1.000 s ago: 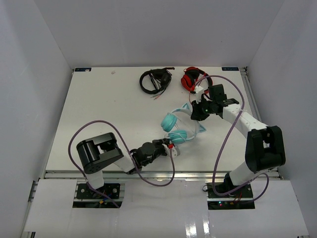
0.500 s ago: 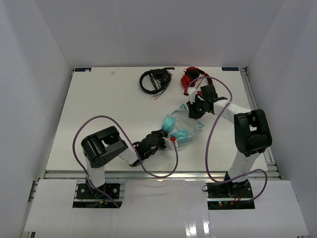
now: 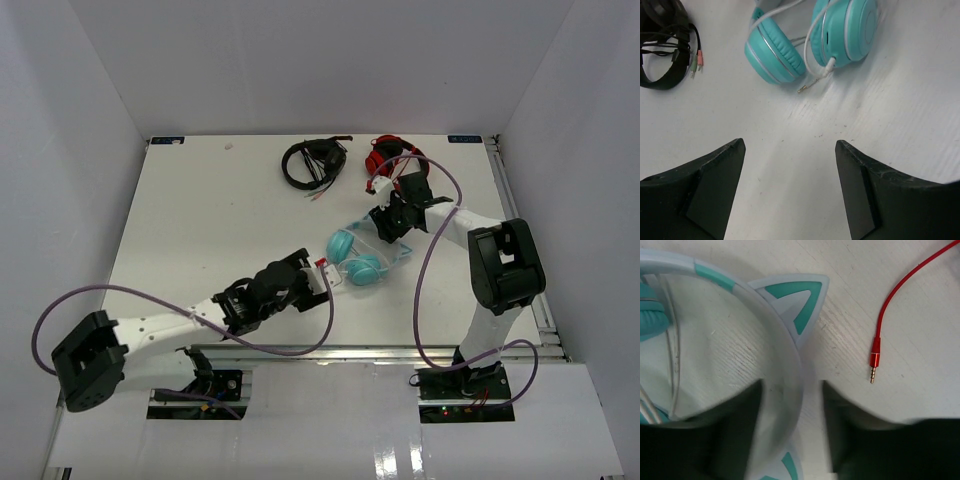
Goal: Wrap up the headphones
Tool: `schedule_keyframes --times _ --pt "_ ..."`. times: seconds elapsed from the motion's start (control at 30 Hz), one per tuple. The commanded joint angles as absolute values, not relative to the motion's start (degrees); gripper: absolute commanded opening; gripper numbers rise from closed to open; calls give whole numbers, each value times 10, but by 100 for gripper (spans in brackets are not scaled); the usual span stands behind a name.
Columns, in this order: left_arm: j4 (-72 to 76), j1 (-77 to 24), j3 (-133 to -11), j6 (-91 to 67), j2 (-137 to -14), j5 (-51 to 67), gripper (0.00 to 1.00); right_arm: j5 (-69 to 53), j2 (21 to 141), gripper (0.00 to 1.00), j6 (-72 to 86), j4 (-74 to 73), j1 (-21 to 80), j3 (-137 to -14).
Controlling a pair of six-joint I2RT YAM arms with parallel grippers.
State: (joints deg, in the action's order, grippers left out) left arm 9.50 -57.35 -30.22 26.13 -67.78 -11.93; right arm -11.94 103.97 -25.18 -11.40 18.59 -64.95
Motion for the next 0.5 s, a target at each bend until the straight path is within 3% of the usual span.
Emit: schedule_keyframes --times 0.0,0.03,0.17,0.47 --pt "-110 -571 -354 83 -553 -122 87 -74 1004 78 -252 -97 194 -672" --pt "-138 -569 -363 41 -514 -139 89 -64 996 90 -245 -103 194 -673" --pt "-148 -561 -338 -67 -413 -123 94 -41 921 90 -233 -107 178 -649" --pt "-166 -560 -308 -120 -312 -141 98 88 680 90 -83 -147 159 -551"
